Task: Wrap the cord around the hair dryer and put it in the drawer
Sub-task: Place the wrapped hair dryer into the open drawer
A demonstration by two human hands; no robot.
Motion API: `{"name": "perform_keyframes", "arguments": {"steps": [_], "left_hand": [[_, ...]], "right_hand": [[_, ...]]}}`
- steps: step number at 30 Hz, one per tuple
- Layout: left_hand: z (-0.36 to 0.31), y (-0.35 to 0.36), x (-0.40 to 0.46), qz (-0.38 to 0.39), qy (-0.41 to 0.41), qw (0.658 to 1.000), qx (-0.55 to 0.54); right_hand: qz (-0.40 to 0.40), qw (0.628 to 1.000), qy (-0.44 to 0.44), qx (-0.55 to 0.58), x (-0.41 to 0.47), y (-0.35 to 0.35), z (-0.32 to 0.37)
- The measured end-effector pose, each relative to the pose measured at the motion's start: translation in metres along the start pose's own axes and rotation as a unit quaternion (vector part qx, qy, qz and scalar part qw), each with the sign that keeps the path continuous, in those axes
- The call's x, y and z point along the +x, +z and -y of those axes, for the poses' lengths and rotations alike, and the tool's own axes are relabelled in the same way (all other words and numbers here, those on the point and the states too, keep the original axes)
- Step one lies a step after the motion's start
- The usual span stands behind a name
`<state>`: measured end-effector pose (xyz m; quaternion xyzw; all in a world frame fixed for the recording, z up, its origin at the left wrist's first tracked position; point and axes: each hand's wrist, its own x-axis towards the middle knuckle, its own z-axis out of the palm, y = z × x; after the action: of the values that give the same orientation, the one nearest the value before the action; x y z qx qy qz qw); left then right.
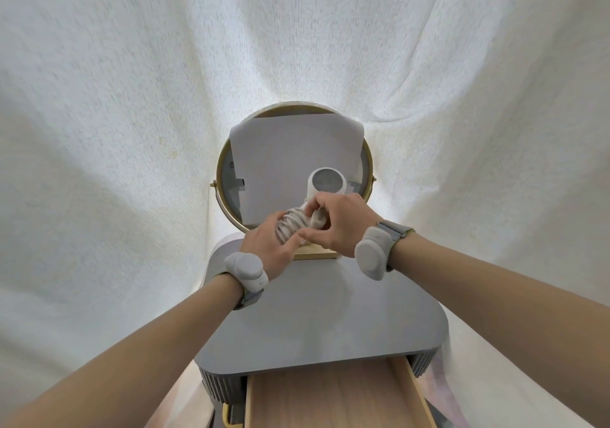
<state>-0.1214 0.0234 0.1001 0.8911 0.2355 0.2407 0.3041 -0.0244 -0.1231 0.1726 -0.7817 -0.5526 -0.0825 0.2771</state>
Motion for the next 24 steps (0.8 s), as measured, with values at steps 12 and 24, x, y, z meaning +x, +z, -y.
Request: {"name": "perform_keyframes", "arguments": {"steps": [12, 24], "left_hand": [[0.001, 0.013, -0.013, 0.030, 0.081, 0.991, 0.106], [0.042, 0.026, -0.031, 0.056, 0.127, 0.985, 0.107]], "right_hand": [[-0.003, 0.986, 0.169, -0.008, 0.012, 0.020, 0.008], [0.023, 0.959, 0.272, -0.073, -0.004, 0.021, -0.021]]}}
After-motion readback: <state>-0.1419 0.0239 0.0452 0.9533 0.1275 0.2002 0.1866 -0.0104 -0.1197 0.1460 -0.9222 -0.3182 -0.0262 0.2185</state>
